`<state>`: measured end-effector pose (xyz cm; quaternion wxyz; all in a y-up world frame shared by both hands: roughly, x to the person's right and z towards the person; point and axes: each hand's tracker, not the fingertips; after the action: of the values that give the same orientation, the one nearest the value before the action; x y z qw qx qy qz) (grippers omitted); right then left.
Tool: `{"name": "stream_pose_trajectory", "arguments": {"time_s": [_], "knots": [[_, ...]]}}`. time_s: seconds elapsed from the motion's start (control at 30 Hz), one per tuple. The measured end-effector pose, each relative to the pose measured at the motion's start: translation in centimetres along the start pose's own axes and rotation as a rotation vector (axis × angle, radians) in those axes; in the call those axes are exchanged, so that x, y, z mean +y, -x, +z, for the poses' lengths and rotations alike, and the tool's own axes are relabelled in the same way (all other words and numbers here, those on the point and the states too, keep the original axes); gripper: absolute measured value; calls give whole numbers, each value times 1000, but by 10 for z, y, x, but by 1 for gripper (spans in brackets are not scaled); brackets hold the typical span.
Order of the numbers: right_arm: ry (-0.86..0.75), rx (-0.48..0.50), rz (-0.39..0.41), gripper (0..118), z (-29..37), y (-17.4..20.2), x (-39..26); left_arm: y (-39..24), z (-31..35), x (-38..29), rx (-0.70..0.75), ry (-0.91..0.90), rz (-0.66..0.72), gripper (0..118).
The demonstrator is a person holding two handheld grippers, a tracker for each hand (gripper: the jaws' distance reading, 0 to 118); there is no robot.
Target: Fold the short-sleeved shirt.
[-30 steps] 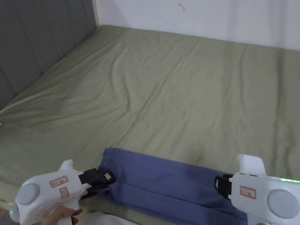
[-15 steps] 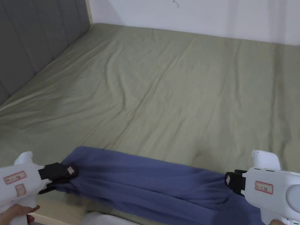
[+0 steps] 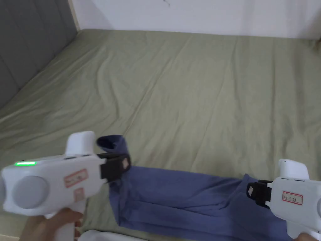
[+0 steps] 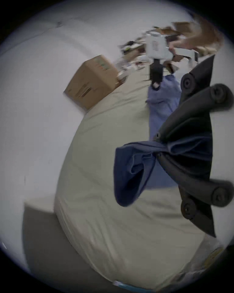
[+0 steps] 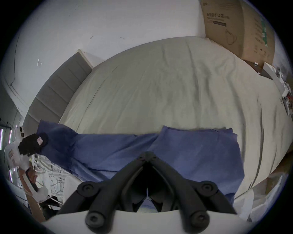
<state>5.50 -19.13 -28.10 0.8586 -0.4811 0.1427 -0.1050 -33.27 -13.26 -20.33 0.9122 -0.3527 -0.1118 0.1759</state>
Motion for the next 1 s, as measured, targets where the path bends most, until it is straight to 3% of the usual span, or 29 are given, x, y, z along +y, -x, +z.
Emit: {"name": "stream_pose_trajectory", "arguments": {"time_s": [0.13,0.27,0.3,0.33,0.4,0.43,0.57,0.63,0.67,0.7,0.73,0.83,1.0], "knots": [[-14,-15,-13,0,16,-12,-4,-71,-46,-25,-68,67,-292,6],[-16,-37,-41,0,22,-32,-9,-102,-97,-59,-113,170,-322,8],[-15,-39,-50,0,22,-36,-11,-100,-106,-65,-122,179,-315,17],[-9,-47,-61,0,23,-40,-13,-101,-113,-70,-125,203,-294,36],[-3,-55,-62,0,25,-46,-16,-101,-122,-77,-121,238,-284,93],[0,-62,-61,0,26,-49,-17,-99,-120,-79,-119,245,-279,99],[-3,-70,-72,0,26,-54,-18,-79,-97,-64,-158,187,-132,97],[-11,-71,-72,0,27,-51,-18,-60,-84,-53,-169,159,-5,88],[-21,-64,-61,0,29,-49,-18,-49,-78,-49,-182,141,55,70],[-28,-59,-51,0,30,-47,-18,-38,-72,-46,-199,116,112,30],[-32,-58,-45,0,34,-41,-17,-29,-70,-44,-185,108,140,0],[-32,-46,-30,0,31,-35,-15,-17,-75,-49,-67,150,146,1],[-20,-30,-25,0,28,-27,-19,-21,-101,-67,-104,233,203,1]]}}
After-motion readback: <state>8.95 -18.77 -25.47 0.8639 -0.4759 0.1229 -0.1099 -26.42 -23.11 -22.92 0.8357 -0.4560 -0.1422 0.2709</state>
